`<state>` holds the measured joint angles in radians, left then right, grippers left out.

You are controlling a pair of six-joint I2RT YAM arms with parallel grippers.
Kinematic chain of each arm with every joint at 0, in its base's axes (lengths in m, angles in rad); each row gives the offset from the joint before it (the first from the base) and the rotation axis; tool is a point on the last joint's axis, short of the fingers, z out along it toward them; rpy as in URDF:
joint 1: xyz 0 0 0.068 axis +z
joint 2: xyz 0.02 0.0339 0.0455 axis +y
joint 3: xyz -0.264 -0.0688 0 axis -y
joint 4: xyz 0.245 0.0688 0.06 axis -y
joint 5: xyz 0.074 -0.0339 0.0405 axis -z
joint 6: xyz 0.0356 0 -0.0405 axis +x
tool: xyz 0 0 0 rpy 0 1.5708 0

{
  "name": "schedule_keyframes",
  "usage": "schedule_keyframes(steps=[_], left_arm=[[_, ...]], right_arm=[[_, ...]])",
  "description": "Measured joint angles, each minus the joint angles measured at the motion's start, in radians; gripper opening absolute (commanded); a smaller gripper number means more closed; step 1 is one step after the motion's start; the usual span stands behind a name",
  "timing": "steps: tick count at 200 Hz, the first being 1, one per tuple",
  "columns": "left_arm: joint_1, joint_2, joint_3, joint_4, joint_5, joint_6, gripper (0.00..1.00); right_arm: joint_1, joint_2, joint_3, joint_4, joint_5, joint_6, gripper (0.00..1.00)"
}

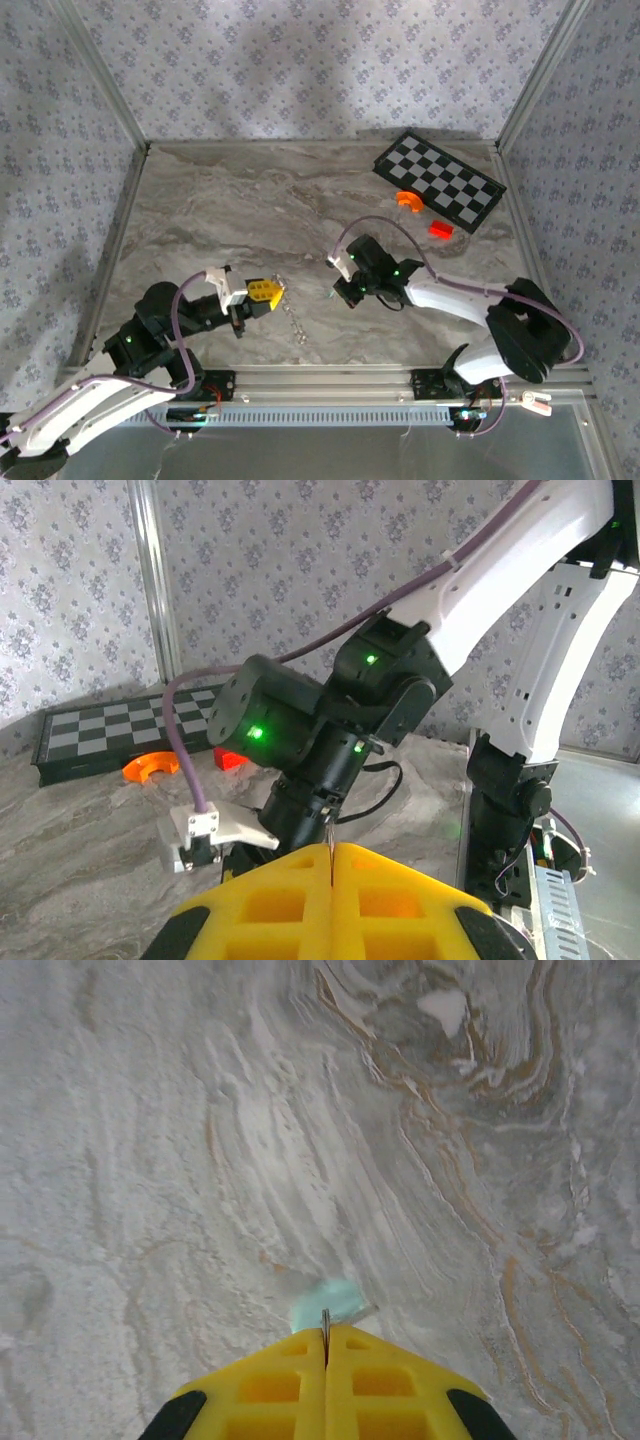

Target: Put the keys on the keyring

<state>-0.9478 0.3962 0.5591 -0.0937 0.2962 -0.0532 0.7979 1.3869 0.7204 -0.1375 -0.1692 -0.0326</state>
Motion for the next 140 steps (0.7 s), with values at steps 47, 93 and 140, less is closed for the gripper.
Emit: schedule_keyframes(steps=[47, 93, 140], left_arm=[[0.000, 0.030, 0.002, -0.004, 0.006, 0.000, 0.00], [0.000, 0.036, 0.002, 0.019, 0.019, 0.000, 0.00], [0.000, 0.069, 0.002, 0.038, 0.042, -0.001, 0.00]], right_arm=[[0.010, -0.155, -0.021, 0.019, 0.003, -0.001, 0.00], [0.037, -0.253, -0.021, 0.012, 0.024, -0.001, 0.00], [0.063, -0.356, -0.022, -0.010, 0.040, 0.002, 0.00]])
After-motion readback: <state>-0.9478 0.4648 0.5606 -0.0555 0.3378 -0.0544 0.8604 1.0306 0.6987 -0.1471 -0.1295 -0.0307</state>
